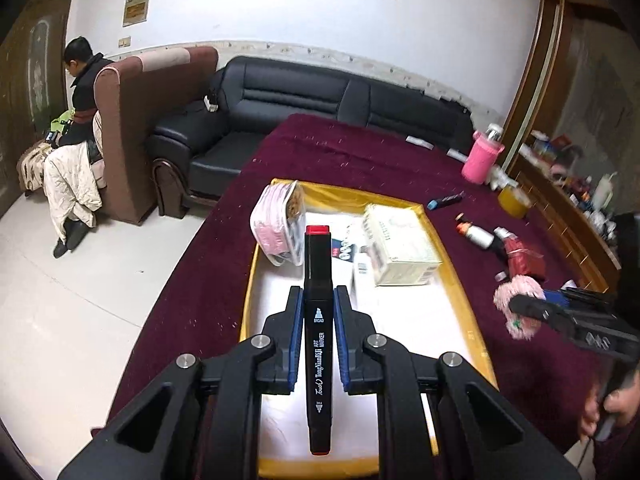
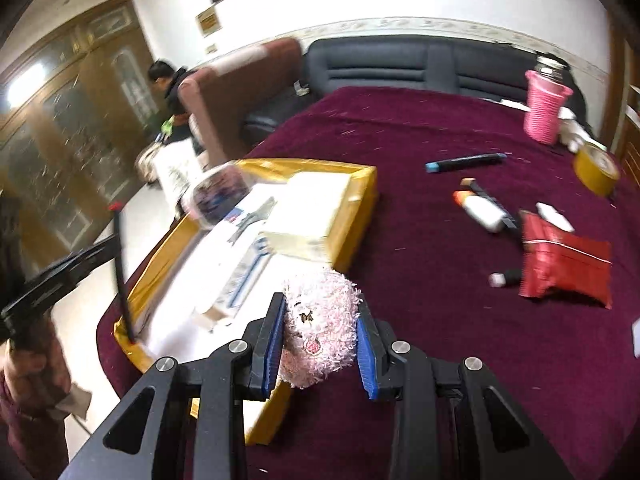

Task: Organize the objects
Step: 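Carry the black marker to the tray while the right gripper grasps the pink fluffy ball, then release the marker and the pink ball onto the tray with both grippers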

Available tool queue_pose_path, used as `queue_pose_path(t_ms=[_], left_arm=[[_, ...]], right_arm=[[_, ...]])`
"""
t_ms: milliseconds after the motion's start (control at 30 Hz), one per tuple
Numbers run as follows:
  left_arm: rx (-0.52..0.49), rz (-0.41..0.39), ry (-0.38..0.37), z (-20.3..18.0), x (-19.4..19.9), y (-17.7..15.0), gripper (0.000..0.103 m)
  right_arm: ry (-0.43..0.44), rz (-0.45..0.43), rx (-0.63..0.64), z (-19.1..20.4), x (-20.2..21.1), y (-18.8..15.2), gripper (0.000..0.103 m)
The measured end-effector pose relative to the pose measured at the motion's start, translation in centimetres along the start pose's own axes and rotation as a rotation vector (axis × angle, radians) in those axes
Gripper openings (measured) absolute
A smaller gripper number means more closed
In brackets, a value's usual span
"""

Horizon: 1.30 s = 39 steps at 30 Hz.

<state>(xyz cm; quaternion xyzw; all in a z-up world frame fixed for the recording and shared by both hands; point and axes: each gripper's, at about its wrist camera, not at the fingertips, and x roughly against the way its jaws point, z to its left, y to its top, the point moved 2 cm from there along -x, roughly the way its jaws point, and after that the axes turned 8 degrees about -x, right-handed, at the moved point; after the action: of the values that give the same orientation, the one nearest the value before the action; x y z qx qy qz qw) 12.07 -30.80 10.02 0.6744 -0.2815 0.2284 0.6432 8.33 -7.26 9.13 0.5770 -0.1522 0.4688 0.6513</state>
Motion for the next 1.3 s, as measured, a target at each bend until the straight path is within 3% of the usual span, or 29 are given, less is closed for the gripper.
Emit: queue_pose_path(t_ms=[333, 733, 933, 967, 1033, 1100, 1300], left_arm=[[-0.033, 0.114, 0.008, 0.5, -6.0, 0.5, 0.014], [-0.008, 0.156, -0.023, 1.3, -8.6, 0.1, 0.014], [0.016, 0.130, -0.034, 1.6, -8.1, 0.1, 0.014], [0.017, 0.126, -0.034, 1.6, -7.9, 0.0, 0.016], [0.014, 0.125, -0.022, 1.6, -7.8, 0.0, 0.030], [0.012, 0.121, -0.012, 1.4, -7.6, 0.0, 0.056], [-0.009, 0.096, 0.021, 0.3, -5.9, 0.5, 0.074]], right_arm=[[0.002, 0.105, 0.115, 5.7, -6.3, -0.8, 0.035], [-0.039, 0.188, 0.124, 5.9, -11.3, -0.8, 0.036], [-0.045, 0.199, 0.126, 6.1, -12.1, -1.0, 0.036], [-0.042, 0.201, 0.124, 6.2, -12.1, -1.0, 0.037], [-0.042, 0.203, 0.121, 6.2, -12.2, -1.1, 0.037], [-0.045, 0.202, 0.121, 6.2, -12.3, -1.1, 0.038], [-0.060, 0.196, 0.141, 6.7, -12.1, -1.2, 0.043]])
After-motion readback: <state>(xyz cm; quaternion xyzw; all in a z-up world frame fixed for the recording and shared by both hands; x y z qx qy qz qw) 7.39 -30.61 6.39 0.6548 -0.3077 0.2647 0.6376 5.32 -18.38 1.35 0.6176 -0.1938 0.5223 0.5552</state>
